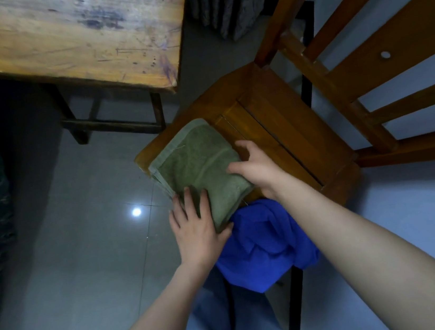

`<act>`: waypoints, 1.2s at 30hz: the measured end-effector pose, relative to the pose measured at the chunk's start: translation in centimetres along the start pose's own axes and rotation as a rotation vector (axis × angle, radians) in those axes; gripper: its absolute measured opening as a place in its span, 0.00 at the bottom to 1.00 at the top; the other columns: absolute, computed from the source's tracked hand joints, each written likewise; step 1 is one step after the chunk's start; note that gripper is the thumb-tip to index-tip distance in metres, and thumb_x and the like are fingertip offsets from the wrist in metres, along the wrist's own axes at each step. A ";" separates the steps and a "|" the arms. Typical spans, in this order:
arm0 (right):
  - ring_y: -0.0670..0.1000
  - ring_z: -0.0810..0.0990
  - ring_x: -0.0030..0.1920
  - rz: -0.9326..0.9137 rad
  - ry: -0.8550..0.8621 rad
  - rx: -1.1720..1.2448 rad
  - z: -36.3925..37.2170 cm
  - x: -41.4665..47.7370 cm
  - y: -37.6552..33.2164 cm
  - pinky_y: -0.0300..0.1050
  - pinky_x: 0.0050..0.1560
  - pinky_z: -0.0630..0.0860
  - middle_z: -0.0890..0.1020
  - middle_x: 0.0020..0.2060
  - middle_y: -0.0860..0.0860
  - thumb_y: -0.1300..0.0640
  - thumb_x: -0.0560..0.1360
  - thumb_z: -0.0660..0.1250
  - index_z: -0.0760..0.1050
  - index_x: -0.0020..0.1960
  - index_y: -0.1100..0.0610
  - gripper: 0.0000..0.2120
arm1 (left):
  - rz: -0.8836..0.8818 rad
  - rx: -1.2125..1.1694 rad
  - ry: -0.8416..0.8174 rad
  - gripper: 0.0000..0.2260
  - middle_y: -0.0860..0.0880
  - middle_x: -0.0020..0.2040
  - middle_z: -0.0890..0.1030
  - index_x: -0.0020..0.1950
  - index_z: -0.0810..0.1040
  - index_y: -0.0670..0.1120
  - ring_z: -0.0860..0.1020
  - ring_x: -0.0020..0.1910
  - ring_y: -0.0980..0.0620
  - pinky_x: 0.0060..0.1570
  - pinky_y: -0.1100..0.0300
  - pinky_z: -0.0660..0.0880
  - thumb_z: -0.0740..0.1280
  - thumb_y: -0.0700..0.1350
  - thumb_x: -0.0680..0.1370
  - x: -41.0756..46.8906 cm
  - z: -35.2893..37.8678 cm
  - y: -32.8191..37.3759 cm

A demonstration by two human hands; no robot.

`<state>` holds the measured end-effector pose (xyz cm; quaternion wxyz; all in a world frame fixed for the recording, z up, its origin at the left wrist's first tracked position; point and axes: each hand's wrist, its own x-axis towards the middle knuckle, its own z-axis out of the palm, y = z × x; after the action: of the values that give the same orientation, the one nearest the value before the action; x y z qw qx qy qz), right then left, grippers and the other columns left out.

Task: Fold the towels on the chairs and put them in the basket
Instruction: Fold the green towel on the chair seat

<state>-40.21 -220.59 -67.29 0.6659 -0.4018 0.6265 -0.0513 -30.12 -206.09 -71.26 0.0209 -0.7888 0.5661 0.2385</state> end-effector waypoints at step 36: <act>0.53 0.75 0.52 -0.869 0.361 -0.946 -7.3 -31.3 -13.9 0.43 0.48 0.72 0.77 0.51 0.53 0.63 0.72 0.69 0.74 0.57 0.57 0.14 | 0.703 0.179 0.320 0.18 0.44 0.54 0.77 0.66 0.69 0.44 0.75 0.50 0.45 0.42 0.53 0.74 0.62 0.47 0.77 -9.0 -35.4 4.8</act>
<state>-47.14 -215.48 -33.39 0.2213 -0.8516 0.4643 -0.1012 -24.13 -210.63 -35.18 -0.0819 -0.5694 0.8162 0.0547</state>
